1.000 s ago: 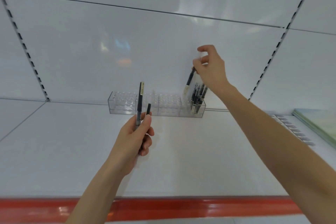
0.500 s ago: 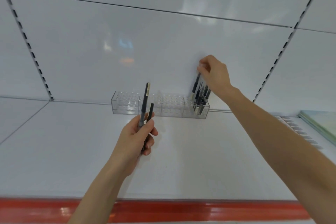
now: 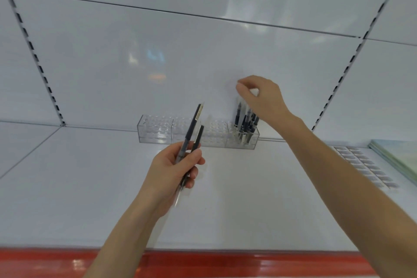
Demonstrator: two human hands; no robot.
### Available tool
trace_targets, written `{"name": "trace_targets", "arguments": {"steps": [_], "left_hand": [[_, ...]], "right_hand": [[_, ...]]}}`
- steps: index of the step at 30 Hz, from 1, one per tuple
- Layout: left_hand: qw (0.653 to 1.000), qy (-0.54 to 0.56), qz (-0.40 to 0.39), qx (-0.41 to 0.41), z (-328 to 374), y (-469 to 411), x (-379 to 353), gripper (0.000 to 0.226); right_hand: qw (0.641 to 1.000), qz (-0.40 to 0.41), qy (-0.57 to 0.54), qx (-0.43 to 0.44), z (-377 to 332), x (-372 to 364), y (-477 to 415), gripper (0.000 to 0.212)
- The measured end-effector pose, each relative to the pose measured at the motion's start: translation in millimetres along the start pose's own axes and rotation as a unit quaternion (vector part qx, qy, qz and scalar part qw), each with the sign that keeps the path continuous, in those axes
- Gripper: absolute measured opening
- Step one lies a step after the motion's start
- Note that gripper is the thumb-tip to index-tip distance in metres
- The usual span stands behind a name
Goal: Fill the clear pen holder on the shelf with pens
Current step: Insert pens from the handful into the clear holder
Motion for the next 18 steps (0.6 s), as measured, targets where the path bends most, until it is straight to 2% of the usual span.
{"name": "trace_targets", "arguments": {"steps": [2, 5, 7, 10, 14, 16, 18], "left_hand": [[1.0, -0.007, -0.013, -0.001, 0, 0, -4, 0.016], [0.999, -0.019, -0.032, 0.0, -1, 1, -12, 0.015], [0.999, -0.03, -0.037, -0.003, -1, 3, -14, 0.015], [1.0, -0.021, -0.012, -0.019, 2, 5, -10, 0.011], [0.998, 0.017, 0.038, -0.043, 7, 4, -3, 0.016], [0.996, 0.03, 0.068, -0.053, 7, 3, 0, 0.013], [0.991, 0.04, 0.106, -0.063, 8, 1, 5, 0.006]], "right_hand": [[0.988, -0.055, -0.14, -0.046, -17, -5, 20, 0.024], [0.963, -0.154, -0.209, -0.067, -33, -19, 43, 0.027], [0.948, -0.134, -0.275, -0.083, -33, -17, 44, 0.015], [0.906, -0.079, -0.391, -0.142, -22, -5, 40, 0.002], [0.859, -0.087, -0.468, -0.186, -9, -5, 47, 0.01], [0.853, -0.088, -0.476, -0.195, -5, -9, 56, 0.012], [0.867, -0.106, -0.449, -0.187, 0, -13, 66, 0.015]]}}
Point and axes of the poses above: each hand's wrist, its own y-axis away from the middle knuckle, its own x-axis out of the back of the hand, z = x × y, the point moved 4 cm from there along -y, towards the middle knuckle, and after that the axes turned 3 degrees about -x, right-handed, at the moved point
